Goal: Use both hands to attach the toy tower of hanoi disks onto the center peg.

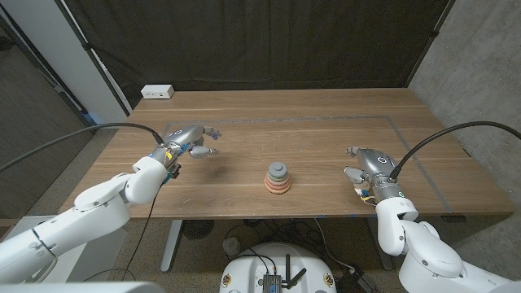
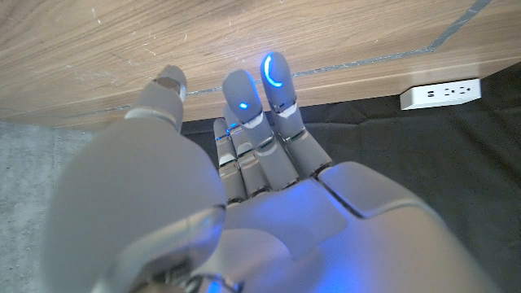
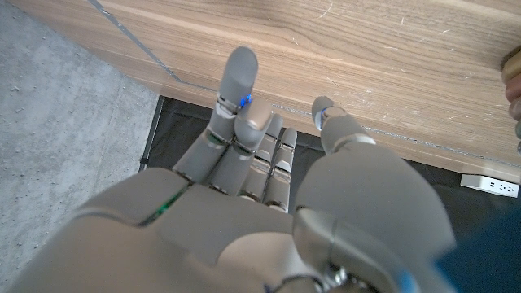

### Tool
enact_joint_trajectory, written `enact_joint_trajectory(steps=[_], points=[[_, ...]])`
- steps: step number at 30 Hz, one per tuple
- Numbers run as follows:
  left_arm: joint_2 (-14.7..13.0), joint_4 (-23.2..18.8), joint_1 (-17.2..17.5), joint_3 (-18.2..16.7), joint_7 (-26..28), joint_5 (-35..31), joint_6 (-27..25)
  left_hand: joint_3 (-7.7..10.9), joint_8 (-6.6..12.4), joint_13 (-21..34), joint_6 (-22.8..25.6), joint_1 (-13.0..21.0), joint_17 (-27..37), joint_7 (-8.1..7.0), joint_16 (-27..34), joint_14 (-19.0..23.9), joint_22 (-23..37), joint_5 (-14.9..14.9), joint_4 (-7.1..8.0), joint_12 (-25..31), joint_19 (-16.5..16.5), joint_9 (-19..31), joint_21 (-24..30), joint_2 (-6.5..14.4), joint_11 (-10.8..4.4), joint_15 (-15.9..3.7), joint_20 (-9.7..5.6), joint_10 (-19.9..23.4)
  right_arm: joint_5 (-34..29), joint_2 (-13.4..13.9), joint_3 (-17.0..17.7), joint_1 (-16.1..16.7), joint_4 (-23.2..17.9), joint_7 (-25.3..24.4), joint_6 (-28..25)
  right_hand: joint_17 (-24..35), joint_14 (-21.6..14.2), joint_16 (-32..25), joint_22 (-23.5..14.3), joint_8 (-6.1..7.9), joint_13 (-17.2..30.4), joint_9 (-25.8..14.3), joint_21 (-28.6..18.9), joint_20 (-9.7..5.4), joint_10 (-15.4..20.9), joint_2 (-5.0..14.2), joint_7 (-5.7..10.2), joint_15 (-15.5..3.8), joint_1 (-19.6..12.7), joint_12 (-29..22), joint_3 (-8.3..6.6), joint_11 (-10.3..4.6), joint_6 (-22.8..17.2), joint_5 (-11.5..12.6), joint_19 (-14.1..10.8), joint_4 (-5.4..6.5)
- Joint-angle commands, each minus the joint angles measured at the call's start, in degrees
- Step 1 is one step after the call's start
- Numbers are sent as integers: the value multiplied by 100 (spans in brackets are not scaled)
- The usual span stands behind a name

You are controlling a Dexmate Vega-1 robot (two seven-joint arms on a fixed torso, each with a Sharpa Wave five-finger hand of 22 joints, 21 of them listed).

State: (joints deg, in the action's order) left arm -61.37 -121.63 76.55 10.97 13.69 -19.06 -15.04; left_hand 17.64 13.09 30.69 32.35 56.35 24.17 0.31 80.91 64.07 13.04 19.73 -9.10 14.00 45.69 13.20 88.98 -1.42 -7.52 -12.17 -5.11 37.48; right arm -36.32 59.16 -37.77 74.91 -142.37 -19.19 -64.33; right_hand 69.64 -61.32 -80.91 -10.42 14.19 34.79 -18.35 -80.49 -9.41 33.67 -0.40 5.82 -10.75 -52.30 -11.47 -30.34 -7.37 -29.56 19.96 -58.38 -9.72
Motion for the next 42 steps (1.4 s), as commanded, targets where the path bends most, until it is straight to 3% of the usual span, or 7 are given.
enact_joint_trajectory(steps=[1, 17, 21, 27, 32, 39, 42], points=[[92, 148, -10, 66, 231, 30, -140, 42, -3, 32, 53, 73, 5, 15, -10, 26, -3, 33, -6, 17, 17, 8, -13, 11, -13, -42, -684, 43, 30, -11, -110, -136, 29, -17, -19, 30, -8, -18, -7, -14, 1, -12, 30, -320, 23, 2, -1, -172, 37, -15, -18, -13, 34, 1, -25, 18], [73, 274, -210, 224, 266, 136, -96, 56, -14, 44, 77, 50, 21, 30, -9, 30, -13, 39, 13, 7, 1, 13, -18, 44, -12, -42, -677, 72, -3, 128, -278, -232, -128, 156, -473, -9, 77, 46, -6, -41, 1, -6, 51, -315, -139, -25, -53, -169, 49, 32, -12, 46, 91, -12, 14, 30], [55, 277, -230, 228, 280, 151, -125, 59, -18, 42, 80, 45, 23, 34, -11, 28, -13, 41, 17, 3, 6, 14, -15, 54, -10, -42, -678, 78, 50, 203, -281, -202, -198, 137, -615, -20, 125, 89, -7, -36, 2, -1, 65, -312, -166, -59, 101, -169, 104, 23, 13, 8, 62, -26, 49, 51], [35, 287, -268, 248, 274, 194, -154, 63, -23, 40, 92, 25, 25, 33, -18, 25, -9, 45, 23, -3, 6, 16, -13, 63, -9, -42, -676, 95, 207, 324, -312, -226, -263, 153, -788, -33, 168, 132, -7, -34, -17, 7, 77, -310, -173, -89, 72, -171, 138, 23, 32, -25, 39, -41, 82, 55], [16, 291, -296, 269, 273, 217, -171, 66, -24, 38, 106, 4, 28, 31, -20, 28, -3, 47, 31, -4, 5, 17, -12, 71, -11, -42, -674, 115, 325, 433, -441, -358, -326, 242, -1015, -1, 160, 120, -7, -48, -28, 13, 86, -307, -272, -118, -17, -167, 186, 53, 53, 23, 56, -56, 106, 69], [0, 290, -317, 276, 298, 255, -168, 78, -21, 36, 136, -10, 34, 37, -24, 31, 1, 52, 34, 5, 2, 19, -14, 86, 1, -42, -676, 166, 582, 582, -801, -773, -463, 470, -1502, -60, 318, 253, -7, -151, -61, 31, 123, -311, -479, -164, 129, -170, 258, 79, 76, 69, 278, -84, 188, 70], [-12, 282, -337, 289, 298, 252, -175, 91, -25, 40, 148, -21, 39, 43, -27, 32, 15, 58, 35, 1, 4, 20, -14, 99, -2, -42, -675, 169, 649, 609, -893, -878, -470, 489, -1565, -80, 383, 312, -8, -205, -76, 39, 137, -308, -580, -180, 83, -169, 271, 89, 82, 100, 423, -96, 220, 65]])
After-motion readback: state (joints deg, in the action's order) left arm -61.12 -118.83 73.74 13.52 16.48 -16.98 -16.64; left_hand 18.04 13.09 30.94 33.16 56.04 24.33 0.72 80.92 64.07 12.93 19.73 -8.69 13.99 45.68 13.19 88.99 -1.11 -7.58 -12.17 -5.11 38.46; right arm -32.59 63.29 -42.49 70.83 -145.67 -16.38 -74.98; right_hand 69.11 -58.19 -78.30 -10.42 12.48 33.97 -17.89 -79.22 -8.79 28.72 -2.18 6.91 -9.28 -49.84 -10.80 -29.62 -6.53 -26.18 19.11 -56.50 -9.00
